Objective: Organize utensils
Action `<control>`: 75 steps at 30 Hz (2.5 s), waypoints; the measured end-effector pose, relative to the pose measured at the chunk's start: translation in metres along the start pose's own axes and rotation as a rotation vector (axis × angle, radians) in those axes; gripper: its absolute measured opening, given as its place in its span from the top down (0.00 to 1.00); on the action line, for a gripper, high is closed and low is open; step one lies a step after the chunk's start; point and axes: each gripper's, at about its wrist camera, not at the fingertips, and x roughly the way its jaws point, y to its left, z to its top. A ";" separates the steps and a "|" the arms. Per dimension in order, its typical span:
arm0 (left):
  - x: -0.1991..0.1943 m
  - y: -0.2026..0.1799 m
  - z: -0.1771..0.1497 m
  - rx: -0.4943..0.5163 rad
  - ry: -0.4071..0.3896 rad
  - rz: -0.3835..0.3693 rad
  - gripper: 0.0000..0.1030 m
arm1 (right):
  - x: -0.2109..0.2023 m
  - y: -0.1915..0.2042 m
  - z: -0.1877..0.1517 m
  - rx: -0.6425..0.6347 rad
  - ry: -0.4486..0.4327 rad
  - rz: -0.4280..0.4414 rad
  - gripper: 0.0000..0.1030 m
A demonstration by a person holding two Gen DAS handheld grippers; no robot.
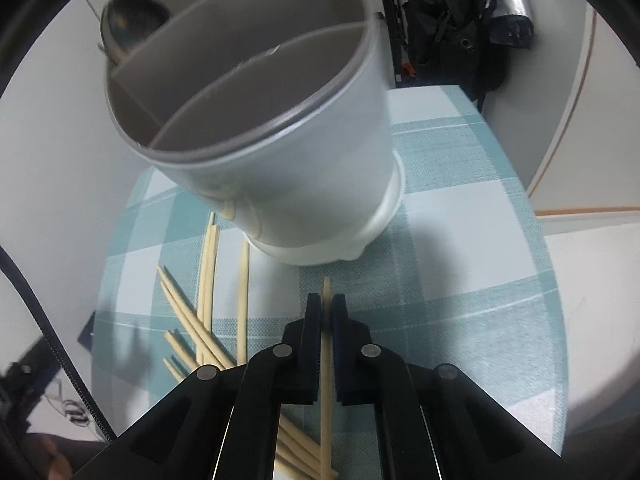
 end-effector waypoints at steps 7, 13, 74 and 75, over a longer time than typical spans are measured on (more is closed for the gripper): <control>0.020 -0.011 -0.010 0.000 0.149 -0.124 0.01 | -0.035 -0.015 -0.005 0.017 -0.052 0.119 0.96; 0.030 -0.028 -0.022 0.023 0.213 -0.113 0.02 | -0.067 -0.017 -0.003 -0.047 -0.157 0.162 0.96; 0.027 -0.074 -0.002 -0.126 0.155 0.146 0.99 | -0.139 -0.051 0.003 -0.031 -0.456 0.340 0.96; 0.025 -0.076 0.001 -0.115 0.138 0.134 0.99 | -0.139 -0.050 0.002 -0.036 -0.457 0.331 0.96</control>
